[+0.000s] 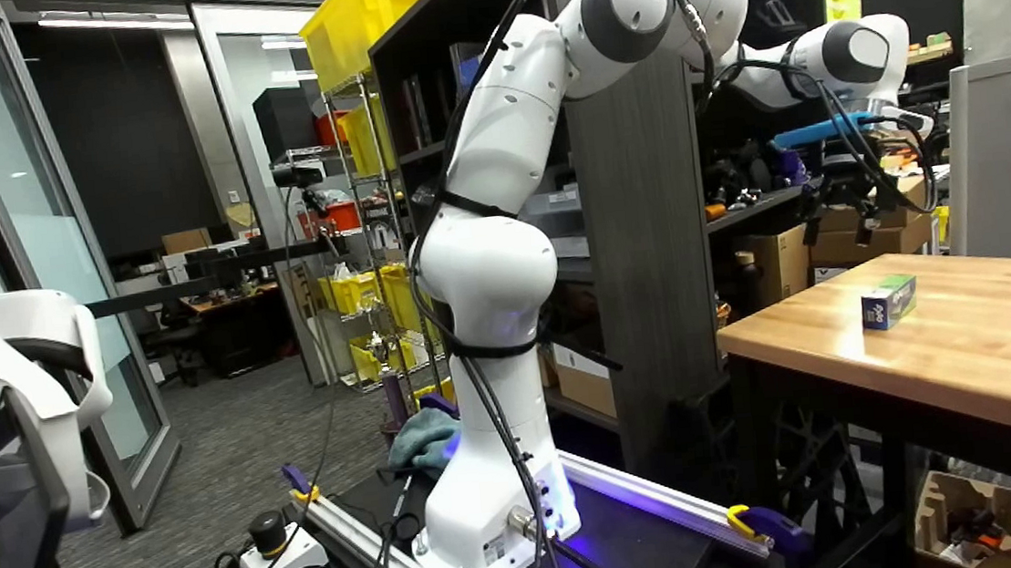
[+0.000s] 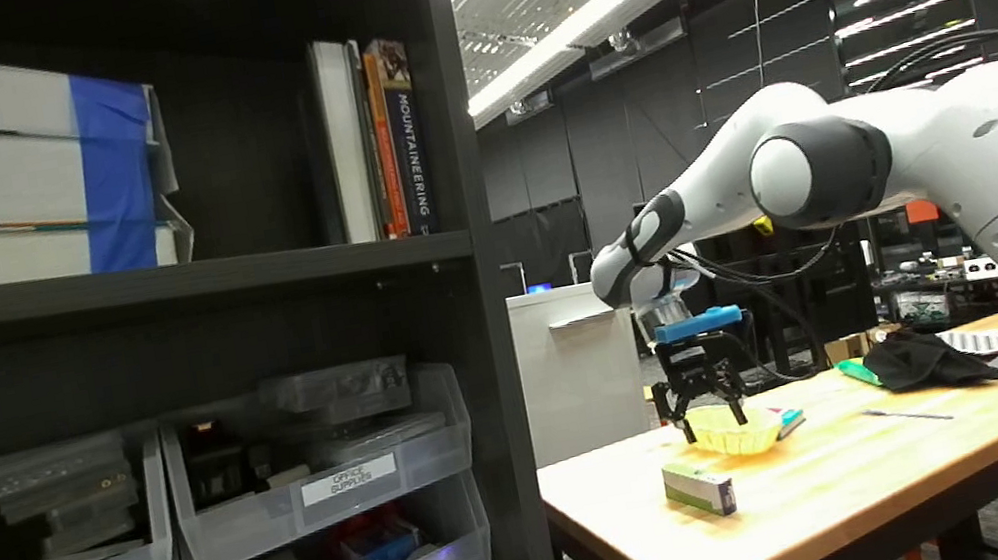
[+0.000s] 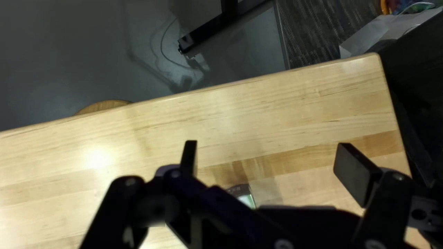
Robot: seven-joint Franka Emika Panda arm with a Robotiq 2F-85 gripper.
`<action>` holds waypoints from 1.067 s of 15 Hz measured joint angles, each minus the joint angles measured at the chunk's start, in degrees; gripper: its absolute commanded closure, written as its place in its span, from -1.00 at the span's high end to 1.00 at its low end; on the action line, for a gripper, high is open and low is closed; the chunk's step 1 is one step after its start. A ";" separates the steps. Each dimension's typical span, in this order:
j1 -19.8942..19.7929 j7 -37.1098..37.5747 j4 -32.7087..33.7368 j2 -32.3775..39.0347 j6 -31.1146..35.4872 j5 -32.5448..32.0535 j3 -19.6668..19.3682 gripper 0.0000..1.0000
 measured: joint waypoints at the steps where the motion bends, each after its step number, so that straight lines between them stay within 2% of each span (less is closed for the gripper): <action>1: -0.05 0.00 -0.13 0.51 0.00 0.00 0.01 1.00; 6: -0.09 0.14 -0.86 1.93 0.94 1.61 0.10 1.00; 13: -0.10 0.27 -1.30 2.03 6.66 6.85 0.31 1.00; 16: -0.10 0.35 -1.31 2.02 9.07 7.03 0.33 1.00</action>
